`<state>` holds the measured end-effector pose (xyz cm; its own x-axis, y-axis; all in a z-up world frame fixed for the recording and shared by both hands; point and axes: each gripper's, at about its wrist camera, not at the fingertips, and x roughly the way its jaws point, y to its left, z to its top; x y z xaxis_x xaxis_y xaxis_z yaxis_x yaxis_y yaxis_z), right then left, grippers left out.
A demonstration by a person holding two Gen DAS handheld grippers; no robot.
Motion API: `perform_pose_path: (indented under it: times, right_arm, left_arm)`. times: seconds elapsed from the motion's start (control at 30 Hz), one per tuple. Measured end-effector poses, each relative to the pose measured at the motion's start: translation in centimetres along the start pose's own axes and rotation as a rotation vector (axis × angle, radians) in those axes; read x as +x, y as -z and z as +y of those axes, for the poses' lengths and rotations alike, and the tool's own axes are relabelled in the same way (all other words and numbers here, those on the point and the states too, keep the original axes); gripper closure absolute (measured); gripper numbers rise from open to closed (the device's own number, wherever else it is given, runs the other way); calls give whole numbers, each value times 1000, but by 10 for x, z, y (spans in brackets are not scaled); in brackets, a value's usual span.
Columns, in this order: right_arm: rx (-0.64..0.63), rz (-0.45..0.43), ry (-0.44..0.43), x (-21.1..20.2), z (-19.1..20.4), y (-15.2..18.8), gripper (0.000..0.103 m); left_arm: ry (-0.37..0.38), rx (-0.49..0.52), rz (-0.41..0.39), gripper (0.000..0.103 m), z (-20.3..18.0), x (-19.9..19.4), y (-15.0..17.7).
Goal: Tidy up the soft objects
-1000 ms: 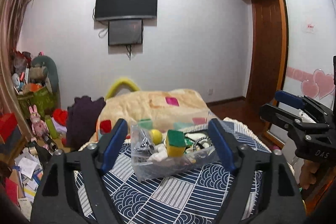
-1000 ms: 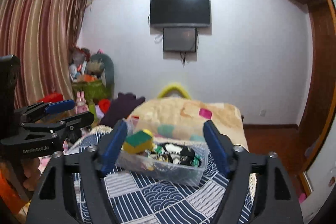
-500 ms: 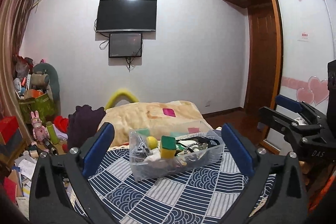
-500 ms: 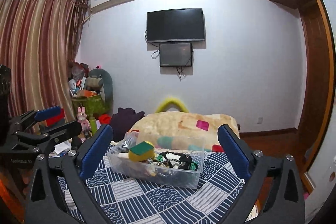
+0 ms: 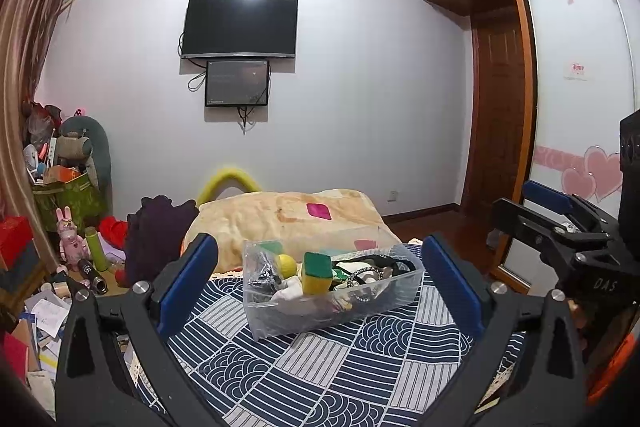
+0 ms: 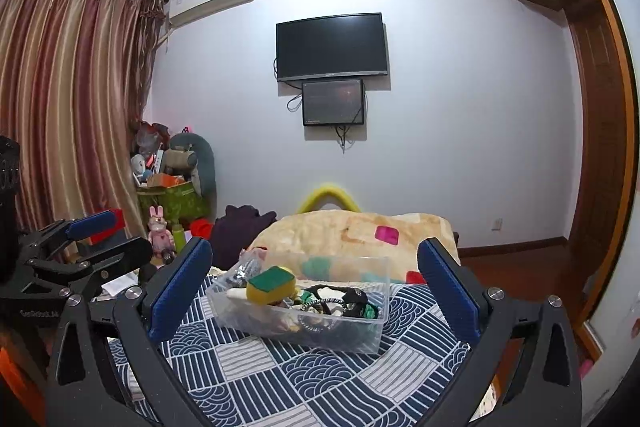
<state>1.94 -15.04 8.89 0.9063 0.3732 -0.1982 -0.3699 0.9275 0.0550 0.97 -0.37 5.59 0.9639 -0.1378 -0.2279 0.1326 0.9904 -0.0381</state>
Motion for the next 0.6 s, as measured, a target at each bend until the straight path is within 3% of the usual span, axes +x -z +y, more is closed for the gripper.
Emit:
perform_pose_path:
  times: [0.6]
  right_arm:
    - [-2,8,-11,-4,2,0,0]
  left_arm:
    - [-3,-4,9,0,3,3,3]
